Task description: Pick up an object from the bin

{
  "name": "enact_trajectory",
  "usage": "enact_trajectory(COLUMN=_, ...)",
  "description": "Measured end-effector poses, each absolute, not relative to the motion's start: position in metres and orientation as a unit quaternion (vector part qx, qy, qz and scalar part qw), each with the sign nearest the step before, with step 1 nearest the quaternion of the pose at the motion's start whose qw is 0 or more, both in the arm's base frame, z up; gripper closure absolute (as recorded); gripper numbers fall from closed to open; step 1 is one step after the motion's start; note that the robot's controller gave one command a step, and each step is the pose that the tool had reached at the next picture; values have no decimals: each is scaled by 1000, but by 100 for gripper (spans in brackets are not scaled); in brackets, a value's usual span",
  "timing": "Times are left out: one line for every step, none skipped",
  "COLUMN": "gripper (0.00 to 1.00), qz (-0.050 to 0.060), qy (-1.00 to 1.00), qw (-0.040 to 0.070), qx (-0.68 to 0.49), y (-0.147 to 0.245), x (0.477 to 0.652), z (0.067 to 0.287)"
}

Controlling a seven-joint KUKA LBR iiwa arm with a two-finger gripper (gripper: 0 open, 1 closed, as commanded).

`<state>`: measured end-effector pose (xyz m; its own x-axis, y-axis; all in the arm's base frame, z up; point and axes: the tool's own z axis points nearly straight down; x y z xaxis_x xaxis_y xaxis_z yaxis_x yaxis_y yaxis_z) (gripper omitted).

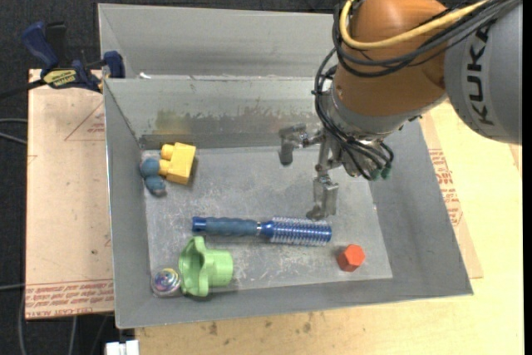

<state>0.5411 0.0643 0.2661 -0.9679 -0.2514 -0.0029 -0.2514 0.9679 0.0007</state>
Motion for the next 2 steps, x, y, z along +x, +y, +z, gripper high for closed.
enact_trajectory(gripper=0, qz=1, qy=993, qw=-4, qx=-117, y=58, x=491, z=213)
enact_trajectory(gripper=0, qz=2, qy=985, qw=-3, qx=-173, y=135, x=496, z=89)
